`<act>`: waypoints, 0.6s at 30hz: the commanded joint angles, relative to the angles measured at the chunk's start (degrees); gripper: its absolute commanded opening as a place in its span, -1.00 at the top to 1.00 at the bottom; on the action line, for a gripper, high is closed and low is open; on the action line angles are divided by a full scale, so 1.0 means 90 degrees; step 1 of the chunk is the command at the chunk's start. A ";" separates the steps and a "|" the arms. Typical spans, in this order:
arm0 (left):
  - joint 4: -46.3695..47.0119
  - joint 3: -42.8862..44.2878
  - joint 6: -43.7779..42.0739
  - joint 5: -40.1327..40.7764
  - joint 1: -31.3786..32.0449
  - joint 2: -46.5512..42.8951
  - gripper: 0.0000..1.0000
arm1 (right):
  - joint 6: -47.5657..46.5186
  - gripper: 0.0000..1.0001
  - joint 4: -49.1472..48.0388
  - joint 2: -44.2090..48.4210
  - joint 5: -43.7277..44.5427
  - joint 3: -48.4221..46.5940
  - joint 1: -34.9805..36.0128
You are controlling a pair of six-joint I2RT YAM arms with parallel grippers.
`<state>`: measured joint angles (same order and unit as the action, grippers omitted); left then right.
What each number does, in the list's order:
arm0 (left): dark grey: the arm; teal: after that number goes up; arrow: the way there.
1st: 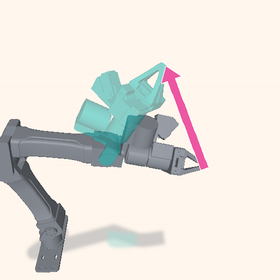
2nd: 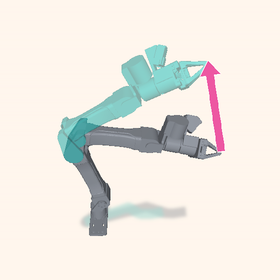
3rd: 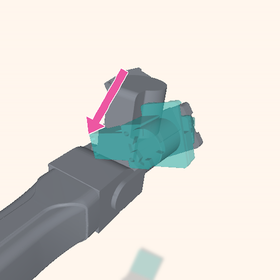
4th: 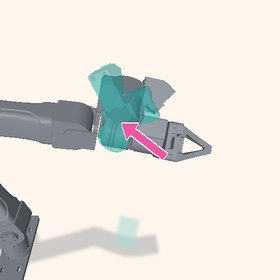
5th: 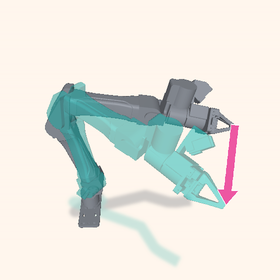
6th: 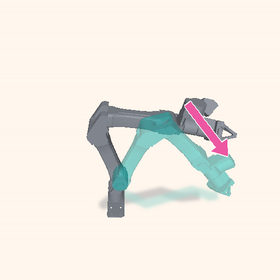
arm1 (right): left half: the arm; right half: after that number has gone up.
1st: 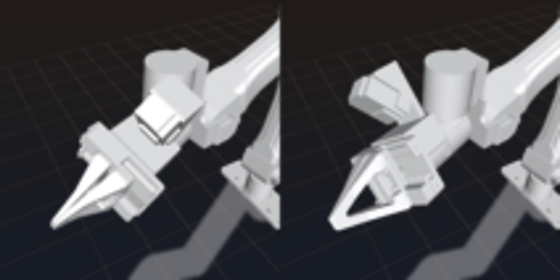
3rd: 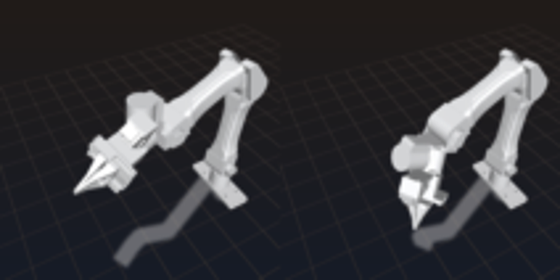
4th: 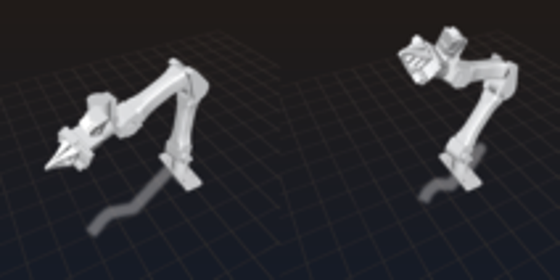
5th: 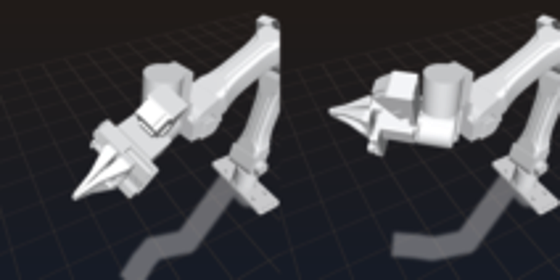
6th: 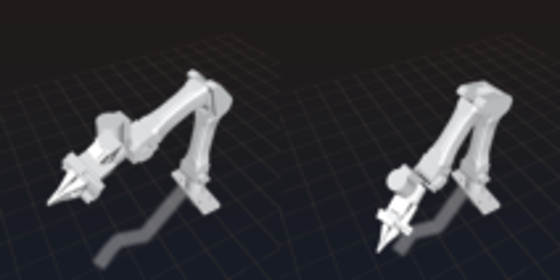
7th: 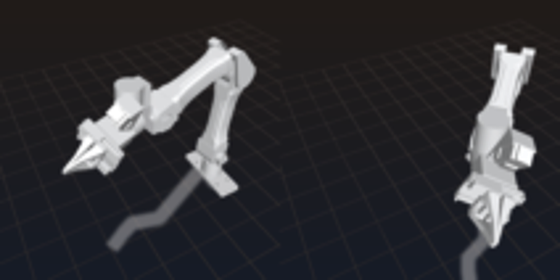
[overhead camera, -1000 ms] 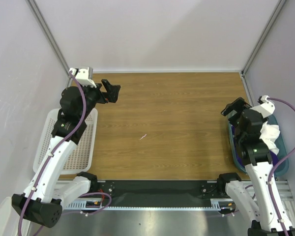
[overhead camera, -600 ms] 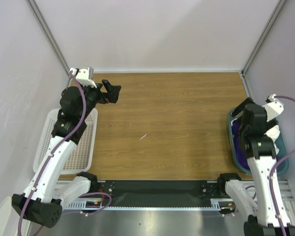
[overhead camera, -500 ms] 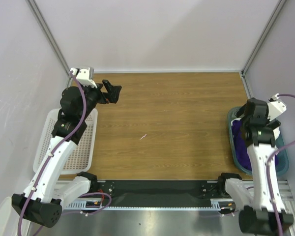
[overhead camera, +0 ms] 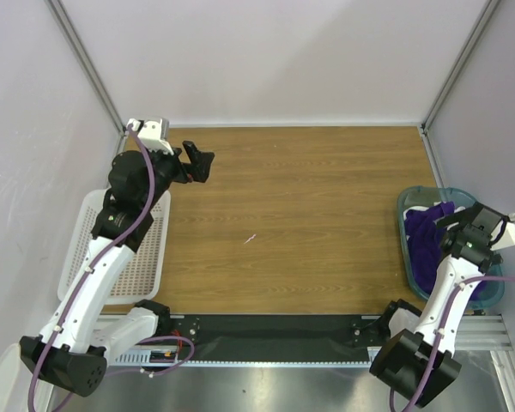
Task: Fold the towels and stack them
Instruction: Grab crumpled towel
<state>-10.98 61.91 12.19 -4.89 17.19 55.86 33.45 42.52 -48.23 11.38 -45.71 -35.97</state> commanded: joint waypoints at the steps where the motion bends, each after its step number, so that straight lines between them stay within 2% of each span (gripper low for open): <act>1: 0.0029 0.0309 -0.0250 0.0094 0.0131 -0.0132 -0.99 | 0.0159 -0.98 -0.1081 -0.0071 -0.0357 0.0147 -0.0027; 9: 0.0039 0.0279 -0.0299 0.0162 0.0141 -0.0113 -1.00 | 0.0248 -0.89 -0.2262 -0.0676 -0.0561 0.0187 0.0060; 18: 0.0068 0.0250 -0.0299 0.0103 0.0141 0.0063 -1.00 | -0.0084 -0.83 -0.2946 -0.1808 -0.0425 0.0031 0.0451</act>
<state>-11.29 62.26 10.85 -4.21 18.11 55.90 34.33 20.80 -62.08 7.05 -43.92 -33.15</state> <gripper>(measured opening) 0.996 0.921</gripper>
